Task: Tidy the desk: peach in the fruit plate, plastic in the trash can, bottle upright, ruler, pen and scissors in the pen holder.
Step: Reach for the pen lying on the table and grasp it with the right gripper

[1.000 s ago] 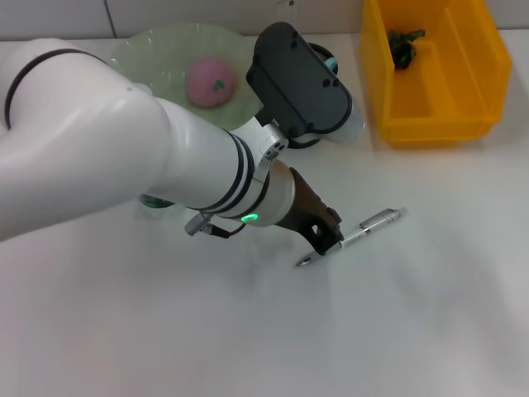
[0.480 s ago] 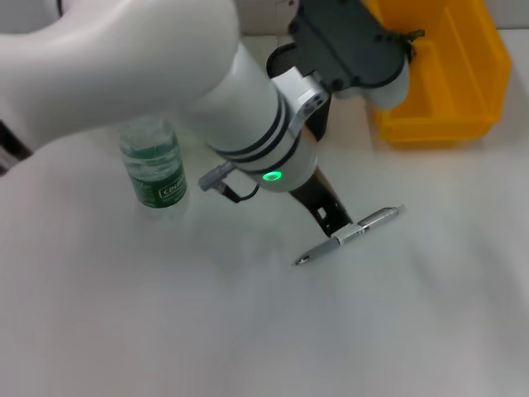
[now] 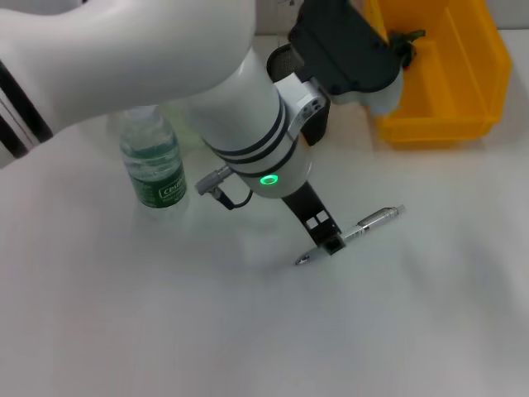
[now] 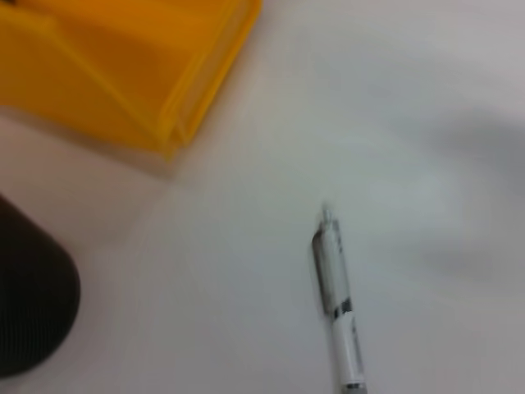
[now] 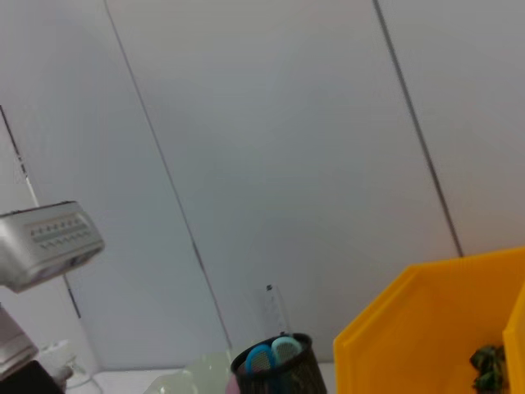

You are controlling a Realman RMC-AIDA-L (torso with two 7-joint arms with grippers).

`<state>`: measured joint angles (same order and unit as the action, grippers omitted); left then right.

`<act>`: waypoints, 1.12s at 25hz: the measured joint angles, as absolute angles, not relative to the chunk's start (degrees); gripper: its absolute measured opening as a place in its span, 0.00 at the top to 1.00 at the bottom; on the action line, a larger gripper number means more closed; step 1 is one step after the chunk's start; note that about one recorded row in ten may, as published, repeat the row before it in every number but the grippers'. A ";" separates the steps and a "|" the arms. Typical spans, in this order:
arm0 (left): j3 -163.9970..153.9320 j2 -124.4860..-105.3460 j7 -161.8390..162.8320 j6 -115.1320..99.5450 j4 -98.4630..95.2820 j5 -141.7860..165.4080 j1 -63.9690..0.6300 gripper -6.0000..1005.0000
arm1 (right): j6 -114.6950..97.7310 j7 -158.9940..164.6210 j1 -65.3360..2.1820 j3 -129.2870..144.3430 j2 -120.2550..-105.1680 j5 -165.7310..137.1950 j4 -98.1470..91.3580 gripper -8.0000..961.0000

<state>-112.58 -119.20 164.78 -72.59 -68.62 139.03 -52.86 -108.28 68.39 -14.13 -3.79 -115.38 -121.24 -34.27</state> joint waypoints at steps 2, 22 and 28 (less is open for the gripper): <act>-112.70 -119.21 164.71 -71.93 -67.78 138.80 -52.70 0.45 | -107.81 68.35 -14.34 -3.06 -115.47 -121.28 -34.28 0.37; -117.45 -119.26 164.71 -65.70 -61.43 135.75 -51.61 0.37 | -105.36 68.21 -15.74 -0.79 -116.05 -121.31 -34.12 0.36; -118.03 -119.26 164.75 -65.46 -60.90 135.71 -51.60 0.55 | -105.36 68.20 -15.90 -0.79 -116.05 -121.31 -34.10 0.36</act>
